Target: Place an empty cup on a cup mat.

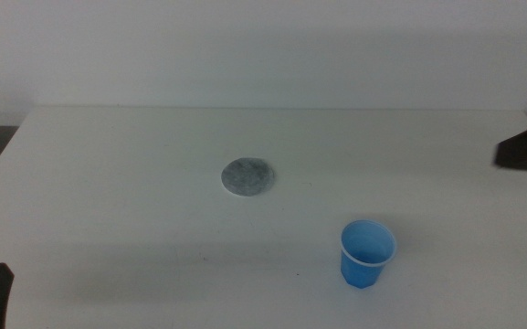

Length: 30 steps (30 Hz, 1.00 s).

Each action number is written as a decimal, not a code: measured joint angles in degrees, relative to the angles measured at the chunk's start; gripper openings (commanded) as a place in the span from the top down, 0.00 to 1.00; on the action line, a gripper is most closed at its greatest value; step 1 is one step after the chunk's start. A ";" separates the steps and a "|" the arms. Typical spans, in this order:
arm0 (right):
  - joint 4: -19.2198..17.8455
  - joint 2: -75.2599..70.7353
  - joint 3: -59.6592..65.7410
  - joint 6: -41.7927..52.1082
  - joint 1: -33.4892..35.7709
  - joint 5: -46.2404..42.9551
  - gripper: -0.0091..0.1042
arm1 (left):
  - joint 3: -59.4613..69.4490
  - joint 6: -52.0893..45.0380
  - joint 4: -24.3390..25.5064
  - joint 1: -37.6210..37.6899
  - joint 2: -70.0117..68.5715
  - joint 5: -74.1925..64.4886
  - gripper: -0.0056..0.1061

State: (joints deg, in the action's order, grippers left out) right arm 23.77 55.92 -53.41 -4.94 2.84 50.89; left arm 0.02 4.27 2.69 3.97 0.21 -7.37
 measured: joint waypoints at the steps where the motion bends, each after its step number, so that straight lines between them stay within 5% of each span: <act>1: 0.50 2.34 -0.72 0.26 0.00 1.19 0.11 | 0.00 0.00 0.00 0.00 0.00 0.00 0.11; 9: 0.86 20.23 -4.70 1.01 6.84 4.18 0.12 | 0.00 0.00 0.00 0.00 0.00 0.00 0.11; 24: 1.16 39.61 -5.22 -1.19 14.83 -8.12 0.31 | 0.00 0.00 0.00 0.00 0.00 0.00 0.11; 30: 1.16 44.80 -5.33 -1.41 14.83 -9.90 0.52 | 0.00 0.00 0.00 0.00 0.00 0.00 0.11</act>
State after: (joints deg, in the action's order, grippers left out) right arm 24.93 100.72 -58.74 -6.35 17.67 40.99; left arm 0.02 4.27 2.69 3.97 0.21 -7.37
